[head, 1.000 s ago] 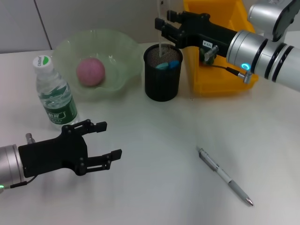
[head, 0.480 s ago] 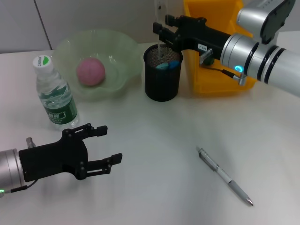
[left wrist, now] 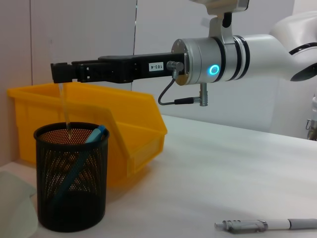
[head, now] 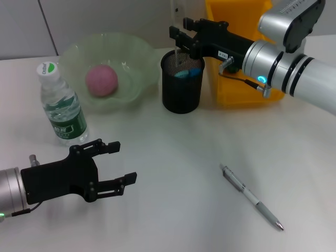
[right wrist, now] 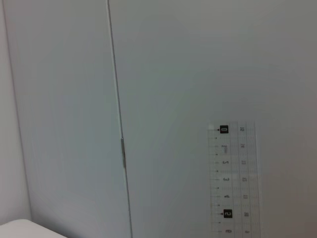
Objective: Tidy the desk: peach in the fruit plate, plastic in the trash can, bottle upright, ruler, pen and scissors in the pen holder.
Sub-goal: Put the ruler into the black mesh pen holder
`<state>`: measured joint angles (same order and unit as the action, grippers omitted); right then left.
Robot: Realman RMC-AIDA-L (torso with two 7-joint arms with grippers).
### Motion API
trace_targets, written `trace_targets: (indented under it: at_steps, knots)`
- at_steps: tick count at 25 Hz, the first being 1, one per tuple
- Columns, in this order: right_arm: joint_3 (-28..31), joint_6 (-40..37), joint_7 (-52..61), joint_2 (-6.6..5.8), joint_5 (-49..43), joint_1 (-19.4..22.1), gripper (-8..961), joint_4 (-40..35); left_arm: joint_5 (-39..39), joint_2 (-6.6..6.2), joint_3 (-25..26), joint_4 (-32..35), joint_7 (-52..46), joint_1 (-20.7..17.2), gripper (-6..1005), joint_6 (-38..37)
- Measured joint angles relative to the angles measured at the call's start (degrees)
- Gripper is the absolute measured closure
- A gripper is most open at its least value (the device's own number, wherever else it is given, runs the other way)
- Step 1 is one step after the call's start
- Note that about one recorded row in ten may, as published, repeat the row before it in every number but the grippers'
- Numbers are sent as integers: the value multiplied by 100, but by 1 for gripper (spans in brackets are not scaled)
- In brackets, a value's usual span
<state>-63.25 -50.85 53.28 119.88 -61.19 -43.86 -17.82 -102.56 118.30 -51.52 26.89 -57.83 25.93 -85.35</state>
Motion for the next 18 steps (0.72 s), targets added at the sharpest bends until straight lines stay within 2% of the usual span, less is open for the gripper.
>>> trace_targets:
  at_steps: [18]
  knots:
    - [-4,85,-10,0,2,-88,492,138,0,0,-8,0,0,7,167,-16]
